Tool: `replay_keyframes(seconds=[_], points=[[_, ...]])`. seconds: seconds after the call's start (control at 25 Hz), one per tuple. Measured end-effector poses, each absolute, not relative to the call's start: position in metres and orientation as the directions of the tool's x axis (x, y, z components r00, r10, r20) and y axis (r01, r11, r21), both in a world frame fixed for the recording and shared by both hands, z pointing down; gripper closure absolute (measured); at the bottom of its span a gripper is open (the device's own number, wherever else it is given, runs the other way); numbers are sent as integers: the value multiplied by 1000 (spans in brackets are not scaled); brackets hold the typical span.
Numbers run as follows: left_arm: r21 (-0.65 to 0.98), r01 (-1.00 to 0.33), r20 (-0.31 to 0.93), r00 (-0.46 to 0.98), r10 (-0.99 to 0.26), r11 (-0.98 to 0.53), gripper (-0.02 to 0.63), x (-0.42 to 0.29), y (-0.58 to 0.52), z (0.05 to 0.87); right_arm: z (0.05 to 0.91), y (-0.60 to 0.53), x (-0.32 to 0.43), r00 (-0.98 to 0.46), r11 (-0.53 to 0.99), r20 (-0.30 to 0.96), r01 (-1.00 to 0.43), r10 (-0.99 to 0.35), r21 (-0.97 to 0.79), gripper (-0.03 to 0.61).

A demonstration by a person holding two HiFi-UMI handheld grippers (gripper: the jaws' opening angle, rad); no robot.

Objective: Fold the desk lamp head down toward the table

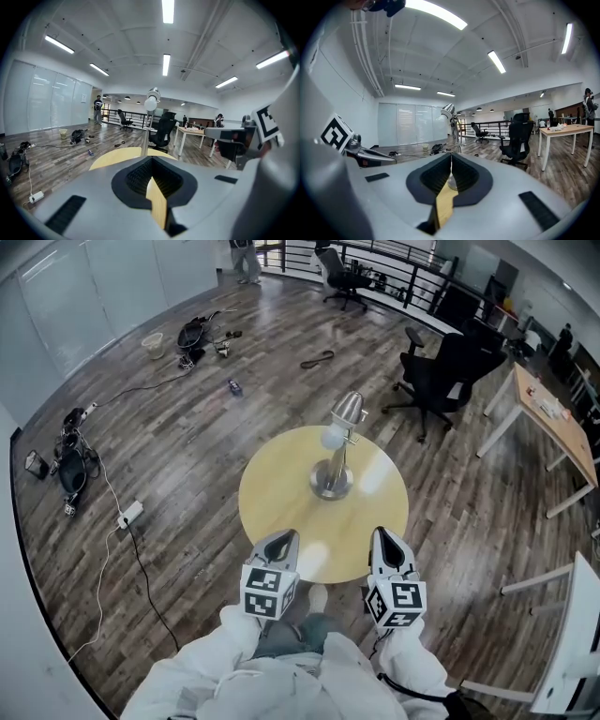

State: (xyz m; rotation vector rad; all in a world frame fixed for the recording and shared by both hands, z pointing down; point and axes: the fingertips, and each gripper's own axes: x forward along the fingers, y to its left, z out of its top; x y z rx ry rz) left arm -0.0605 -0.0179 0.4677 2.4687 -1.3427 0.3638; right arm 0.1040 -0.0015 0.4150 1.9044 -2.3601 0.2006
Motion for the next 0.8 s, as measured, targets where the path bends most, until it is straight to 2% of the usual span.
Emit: replay_keyframes(seconds=[0.8], points=[[100, -880, 426, 460, -779, -465, 614, -26, -196, 493, 412, -187, 127, -449, 445, 122, -894, -885, -55, 565]])
